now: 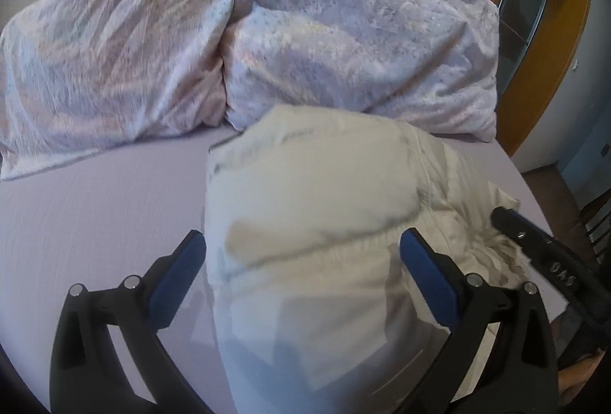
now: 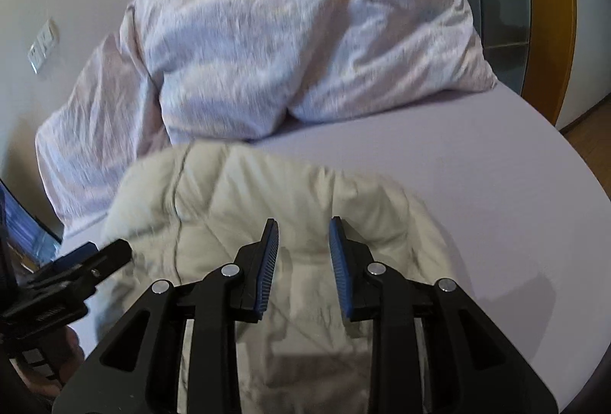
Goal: Fold large clothes
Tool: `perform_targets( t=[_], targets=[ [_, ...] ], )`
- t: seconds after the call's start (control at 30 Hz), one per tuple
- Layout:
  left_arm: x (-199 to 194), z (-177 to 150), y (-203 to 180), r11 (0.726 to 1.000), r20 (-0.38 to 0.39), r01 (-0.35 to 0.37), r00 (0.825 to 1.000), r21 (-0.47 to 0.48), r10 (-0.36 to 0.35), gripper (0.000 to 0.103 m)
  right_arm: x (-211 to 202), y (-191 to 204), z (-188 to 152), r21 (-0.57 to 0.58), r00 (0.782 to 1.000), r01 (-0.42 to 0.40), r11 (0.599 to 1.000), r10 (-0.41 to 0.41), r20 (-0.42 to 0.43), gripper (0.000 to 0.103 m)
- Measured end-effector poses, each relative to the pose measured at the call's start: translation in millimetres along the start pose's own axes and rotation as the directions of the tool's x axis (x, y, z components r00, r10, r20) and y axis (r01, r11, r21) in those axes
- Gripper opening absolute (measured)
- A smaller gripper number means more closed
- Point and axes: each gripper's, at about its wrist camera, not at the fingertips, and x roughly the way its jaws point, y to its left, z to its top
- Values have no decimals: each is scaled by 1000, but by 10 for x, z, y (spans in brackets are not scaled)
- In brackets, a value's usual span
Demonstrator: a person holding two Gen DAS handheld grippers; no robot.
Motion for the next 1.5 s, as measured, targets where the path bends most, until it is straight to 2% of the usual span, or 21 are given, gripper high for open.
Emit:
perform_targets(
  t=[0.17,0.27,0.97,1.5],
  targets=[
    [137,-11,-23,1000,-20,1,1000,9,-1,101,212,-25,-80,-37,998,54,998,-56,-41,28],
    [190,-64,-24,1000,-17,10,1000,-5,-10,101,253,-37,-183,-57,997,65,996,-67,-26,28],
    [352,-267,5,1000,40,17,999,-11,-17,101,366,-82,-345,-87,997,60,994,-56,53,28],
    [379,-299,23,1000,60,17,998,-11,-16,101,383,-88,-373,-92,997,53,994,-47,65,28]
  ],
)
